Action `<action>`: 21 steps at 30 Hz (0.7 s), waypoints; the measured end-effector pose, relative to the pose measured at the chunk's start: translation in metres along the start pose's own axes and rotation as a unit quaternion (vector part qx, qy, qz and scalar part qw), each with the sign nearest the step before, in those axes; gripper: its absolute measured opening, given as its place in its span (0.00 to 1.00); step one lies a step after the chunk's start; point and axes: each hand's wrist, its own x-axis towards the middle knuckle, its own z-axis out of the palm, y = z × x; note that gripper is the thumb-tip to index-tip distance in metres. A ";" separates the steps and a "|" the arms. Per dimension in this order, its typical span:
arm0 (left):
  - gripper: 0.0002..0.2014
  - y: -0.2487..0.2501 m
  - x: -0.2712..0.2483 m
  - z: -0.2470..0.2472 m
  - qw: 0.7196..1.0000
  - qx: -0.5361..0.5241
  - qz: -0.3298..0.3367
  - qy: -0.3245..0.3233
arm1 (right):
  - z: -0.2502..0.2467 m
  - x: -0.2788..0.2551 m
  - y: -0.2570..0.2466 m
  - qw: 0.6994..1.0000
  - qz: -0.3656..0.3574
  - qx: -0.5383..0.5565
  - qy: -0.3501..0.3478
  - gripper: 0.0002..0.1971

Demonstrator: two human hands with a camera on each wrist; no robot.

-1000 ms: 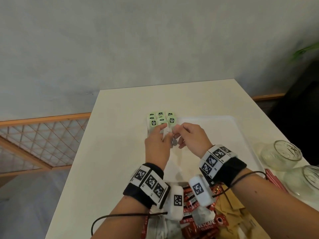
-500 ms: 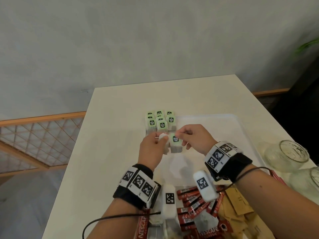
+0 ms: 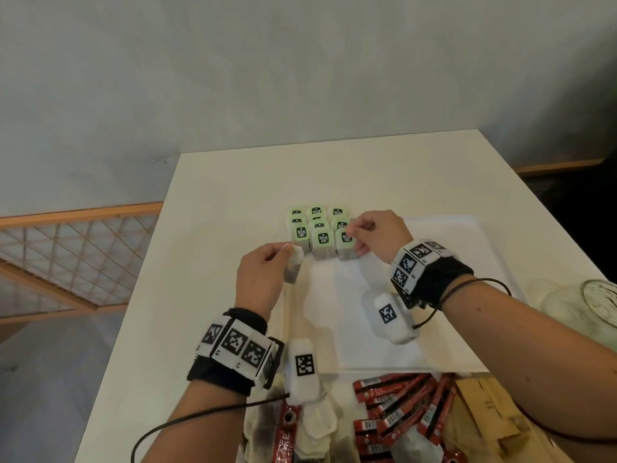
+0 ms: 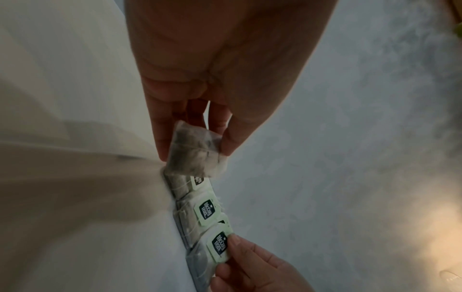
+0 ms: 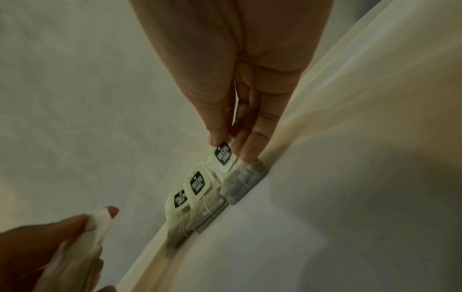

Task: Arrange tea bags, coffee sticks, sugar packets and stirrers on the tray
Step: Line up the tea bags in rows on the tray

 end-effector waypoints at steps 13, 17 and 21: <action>0.10 0.017 -0.015 0.008 0.997 -0.060 0.049 -0.023 | 0.008 -0.040 -0.029 0.994 -0.021 0.079 -0.068 0.07; 0.08 0.026 -0.021 0.015 0.996 -0.007 0.091 0.003 | 0.013 -0.057 -0.034 0.988 -0.017 0.112 -0.109 0.04; 0.07 0.033 -0.038 0.023 0.979 0.148 0.141 0.013 | 0.011 -0.062 -0.034 0.993 -0.009 0.107 -0.047 0.06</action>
